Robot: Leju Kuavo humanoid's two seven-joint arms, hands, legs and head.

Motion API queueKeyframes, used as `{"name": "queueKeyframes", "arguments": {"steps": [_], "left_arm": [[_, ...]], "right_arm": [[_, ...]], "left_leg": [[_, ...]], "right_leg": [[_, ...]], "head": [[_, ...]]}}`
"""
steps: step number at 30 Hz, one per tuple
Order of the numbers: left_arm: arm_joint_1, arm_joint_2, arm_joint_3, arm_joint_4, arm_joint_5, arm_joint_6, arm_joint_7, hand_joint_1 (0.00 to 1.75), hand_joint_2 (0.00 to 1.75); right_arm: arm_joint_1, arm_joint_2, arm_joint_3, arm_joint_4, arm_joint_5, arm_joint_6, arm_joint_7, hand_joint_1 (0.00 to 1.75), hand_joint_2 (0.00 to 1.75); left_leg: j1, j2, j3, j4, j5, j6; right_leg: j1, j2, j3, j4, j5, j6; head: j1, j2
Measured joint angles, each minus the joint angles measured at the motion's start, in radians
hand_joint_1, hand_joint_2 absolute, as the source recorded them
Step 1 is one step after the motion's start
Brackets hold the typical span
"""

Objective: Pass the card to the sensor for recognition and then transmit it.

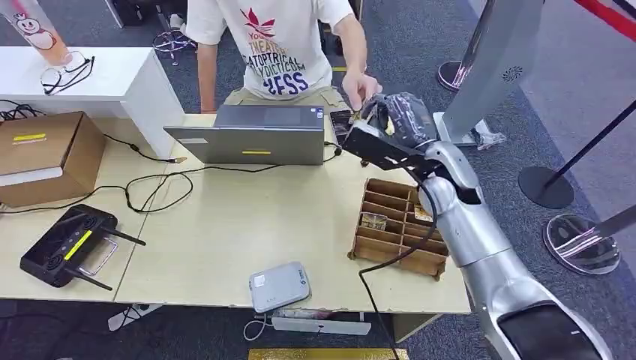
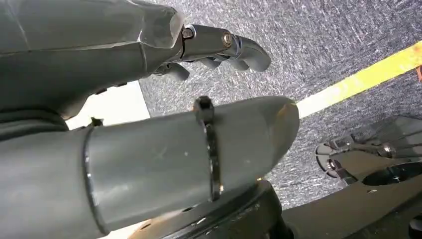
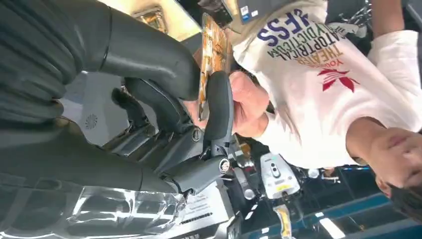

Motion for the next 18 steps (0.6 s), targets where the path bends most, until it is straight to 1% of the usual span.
{"name": "queueKeyframes", "arguments": {"steps": [1,11,18], "left_arm": [[0.000,0.000,-0.001,0.000,0.000,0.000,0.001,0.00,0.00],[0.002,0.001,-0.008,0.000,0.011,0.009,0.006,0.00,0.00],[0.007,0.001,-0.008,0.000,0.018,0.019,-0.002,0.00,0.00]], "right_arm": [[0.001,0.000,0.001,0.006,0.000,-0.002,0.000,0.00,1.75],[0.005,0.003,0.013,0.047,0.005,-0.008,-0.002,0.00,1.75],[0.005,0.011,0.022,0.058,0.005,-0.011,-0.003,0.00,1.75]], "left_leg": [[0.000,0.000,0.000,0.000,0.000,0.000],[0.000,0.000,0.000,0.000,0.000,0.000],[0.000,0.000,0.000,0.000,0.000,0.000]], "right_leg": [[0.000,0.000,0.000,0.000,0.000,0.000],[0.000,0.000,0.000,0.000,0.000,0.000],[0.000,0.000,0.000,0.000,0.000,0.000]], "head": [[0.000,0.000],[0.000,0.000],[0.000,0.000]]}}
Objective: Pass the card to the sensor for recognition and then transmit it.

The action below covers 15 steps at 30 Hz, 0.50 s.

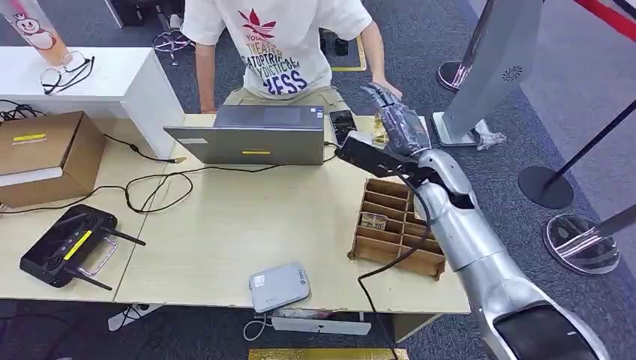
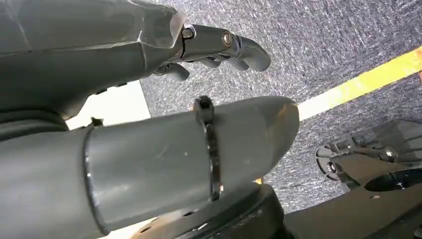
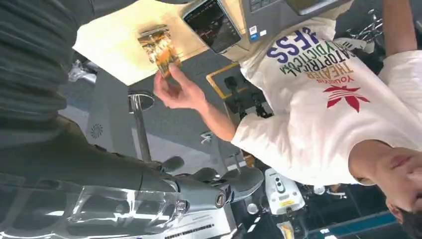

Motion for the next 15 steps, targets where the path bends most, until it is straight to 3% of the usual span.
{"name": "queueKeyframes", "arguments": {"steps": [6,10,15], "left_arm": [[0.006,-0.007,-0.005,0.000,0.003,0.040,-0.002,0.00,0.00],[0.010,-0.010,-0.010,0.000,0.003,0.042,-0.008,0.00,0.00],[0.017,-0.010,-0.014,0.000,0.018,0.044,-0.013,0.00,0.00]], "right_arm": [[0.025,0.000,0.002,-0.026,-0.025,-0.014,-0.016,0.00,1.75],[0.067,0.000,-0.013,-0.089,-0.120,0.011,-0.084,0.00,1.75],[0.144,0.005,-0.048,-0.231,-0.369,0.115,-0.206,0.00,1.75]], "left_leg": [[0.000,0.000,0.000,0.000,0.000,0.000],[0.000,0.000,0.000,0.000,0.000,0.000],[0.000,0.000,0.000,0.000,0.000,0.000]], "right_leg": [[0.000,0.000,0.000,0.000,0.000,0.000],[0.000,0.000,0.000,0.000,0.000,0.000],[0.000,0.000,0.000,0.000,0.000,0.000]], "head": [[0.000,0.000],[0.000,0.000],[0.000,0.000]]}}
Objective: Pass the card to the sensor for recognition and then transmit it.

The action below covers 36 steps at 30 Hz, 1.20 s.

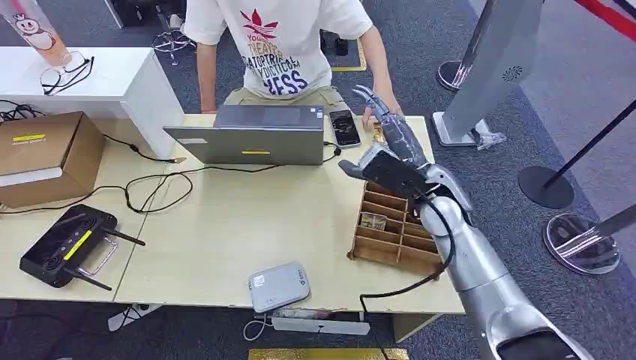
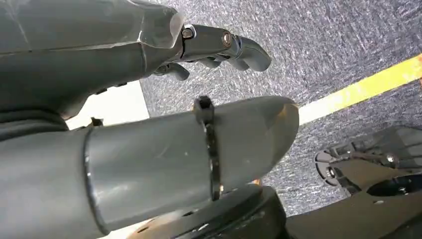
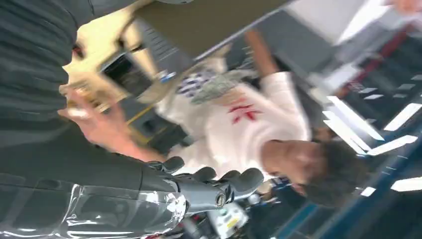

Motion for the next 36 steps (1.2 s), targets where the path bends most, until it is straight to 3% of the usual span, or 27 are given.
{"name": "queueKeyframes", "arguments": {"steps": [6,12,20,26,27,36], "left_arm": [[0.007,0.001,-0.001,0.000,0.010,0.003,-0.011,0.00,0.00],[0.016,0.001,-0.002,0.000,0.023,0.010,-0.013,0.00,0.00],[0.026,0.002,-0.001,0.000,0.037,0.019,-0.016,0.00,0.00],[0.035,0.001,-0.001,0.000,0.038,0.019,-0.016,0.00,0.00],[0.036,0.002,-0.001,0.000,0.038,0.019,-0.016,0.00,0.00],[0.046,0.005,-0.001,0.000,0.044,0.001,-0.022,0.00,0.00]], "right_arm": [[0.083,0.007,-0.027,-0.168,-0.233,0.129,-0.063,0.00,1.75],[0.155,0.016,-0.047,-0.289,-0.334,0.195,-0.074,0.00,1.75],[0.272,0.034,-0.064,-0.360,-0.414,0.211,-0.081,0.00,1.75],[0.397,0.063,-0.082,-0.368,-0.465,0.216,-0.052,0.00,1.75],[0.417,0.070,-0.083,-0.367,-0.481,0.226,-0.034,0.00,0.00],[0.535,0.131,-0.092,-0.328,-0.496,0.252,0.012,0.00,0.00]], "left_leg": [[0.000,0.000,0.000,0.000,0.000,0.000],[0.000,0.000,0.000,0.000,0.000,0.000],[0.000,0.000,0.000,0.000,0.000,0.000],[0.000,0.000,0.000,0.000,-0.001,0.000],[0.000,0.000,0.000,0.000,-0.001,0.000],[0.000,0.000,0.000,-0.001,-0.001,0.000]], "right_leg": [[0.000,0.000,0.000,0.000,0.000,0.000],[0.000,0.000,0.000,0.000,0.000,0.000],[0.000,0.000,0.000,0.000,0.000,0.000],[0.000,0.000,0.000,0.000,-0.001,0.001],[0.000,0.000,0.000,0.000,-0.001,0.001],[0.000,0.000,0.000,0.000,-0.001,0.001]], "head": [[0.000,0.000],[0.000,0.000],[0.000,0.000],[0.000,0.000],[0.000,0.000],[0.000,0.000]]}}
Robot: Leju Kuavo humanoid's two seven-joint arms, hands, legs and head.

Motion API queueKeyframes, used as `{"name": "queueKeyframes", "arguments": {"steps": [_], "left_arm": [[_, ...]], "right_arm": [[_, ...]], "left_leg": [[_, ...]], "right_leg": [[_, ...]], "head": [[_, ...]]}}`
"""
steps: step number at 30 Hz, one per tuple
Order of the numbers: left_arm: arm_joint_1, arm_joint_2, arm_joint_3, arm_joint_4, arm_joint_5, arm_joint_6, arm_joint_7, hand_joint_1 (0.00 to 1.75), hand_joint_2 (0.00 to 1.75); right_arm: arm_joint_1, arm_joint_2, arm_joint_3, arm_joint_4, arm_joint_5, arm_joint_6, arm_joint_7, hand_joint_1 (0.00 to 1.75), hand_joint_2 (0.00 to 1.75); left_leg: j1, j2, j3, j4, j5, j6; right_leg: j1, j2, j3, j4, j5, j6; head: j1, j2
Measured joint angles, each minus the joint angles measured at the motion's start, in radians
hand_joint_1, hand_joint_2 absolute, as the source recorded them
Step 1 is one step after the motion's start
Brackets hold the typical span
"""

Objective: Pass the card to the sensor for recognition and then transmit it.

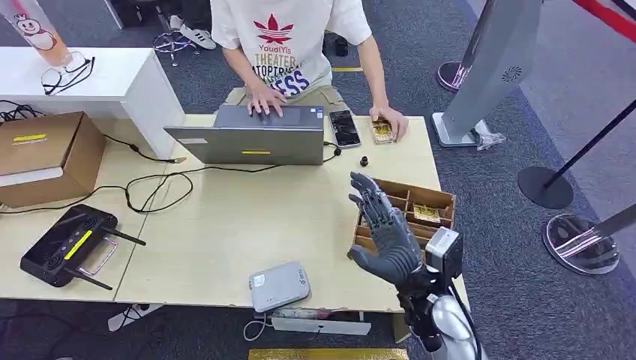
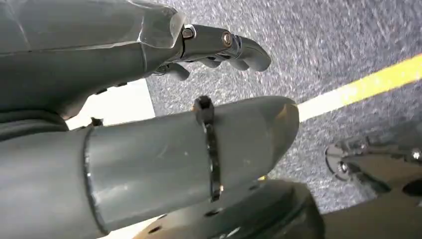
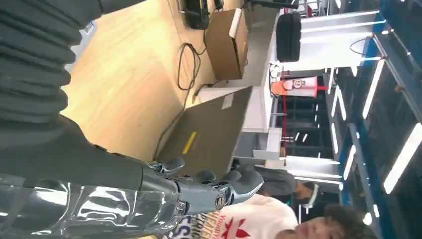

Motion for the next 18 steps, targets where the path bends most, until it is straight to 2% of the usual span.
{"name": "queueKeyframes", "arguments": {"steps": [4,18], "left_arm": [[0.005,0.013,0.000,0.000,-0.003,-0.023,-0.007,0.00,0.00],[0.010,0.026,-0.001,0.000,-0.010,-0.025,-0.011,0.00,0.00]], "right_arm": [[0.026,0.018,-0.007,0.021,-0.001,0.000,0.003,0.00,0.00],[0.073,0.029,-0.035,0.059,-0.017,0.000,0.002,0.00,0.00]], "left_leg": [[0.000,0.000,0.000,0.000,0.000,0.000],[0.000,0.000,0.000,0.000,0.000,0.000]], "right_leg": [[0.000,0.000,0.000,0.000,0.000,0.000],[0.000,0.000,0.000,0.000,0.000,0.000]], "head": [[0.000,0.000],[0.000,0.000]]}}
